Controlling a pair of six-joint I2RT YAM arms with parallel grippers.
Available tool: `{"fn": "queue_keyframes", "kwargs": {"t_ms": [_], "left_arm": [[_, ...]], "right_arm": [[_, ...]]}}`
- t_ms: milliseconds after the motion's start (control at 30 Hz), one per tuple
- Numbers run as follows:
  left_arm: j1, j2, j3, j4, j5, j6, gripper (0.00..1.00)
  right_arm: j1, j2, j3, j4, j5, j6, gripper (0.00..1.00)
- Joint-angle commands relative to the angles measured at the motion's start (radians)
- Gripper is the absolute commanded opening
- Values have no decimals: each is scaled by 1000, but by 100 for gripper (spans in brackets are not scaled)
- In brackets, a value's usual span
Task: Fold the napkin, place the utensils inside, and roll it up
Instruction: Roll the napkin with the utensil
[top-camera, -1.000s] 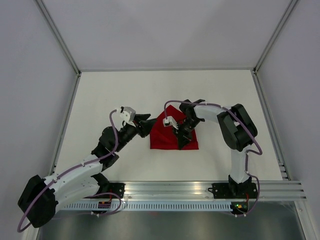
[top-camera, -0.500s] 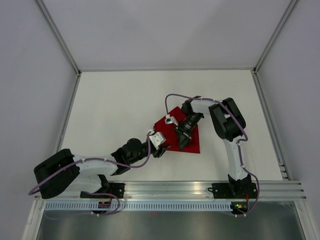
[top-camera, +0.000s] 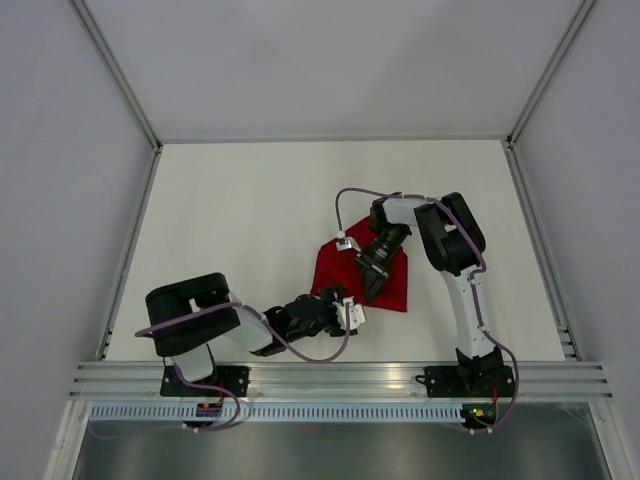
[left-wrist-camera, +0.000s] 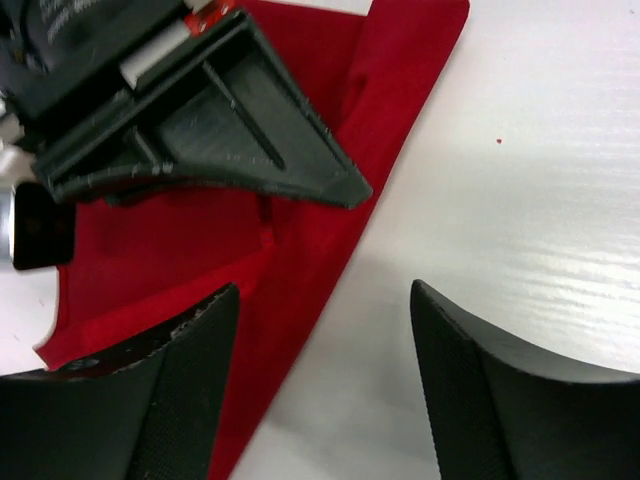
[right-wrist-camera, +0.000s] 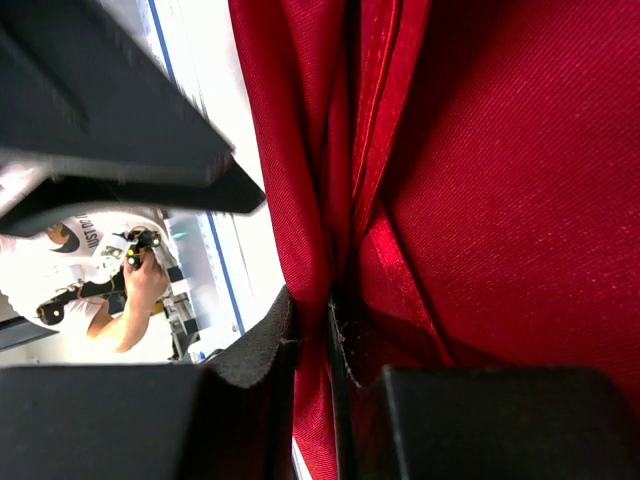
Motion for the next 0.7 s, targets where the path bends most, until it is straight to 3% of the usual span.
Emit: {"fn": "queue_keyframes", "kwargs": {"t_ms": [0,167,400,667], "left_arm": [[-43,81,46,179,-46,180,77],[-50,138,102,105,-25,234,74],[-20,110,164,-155,60,181,48],[-1,149,213,-294,110,159,51]], "right_arm": [[-9,57,10,160,198,-68,1],[-13,60,7,160,196,-70,0],[-30,63,22,128,205,-100,0],[-32,72,50,102,218,-116,1]]}}
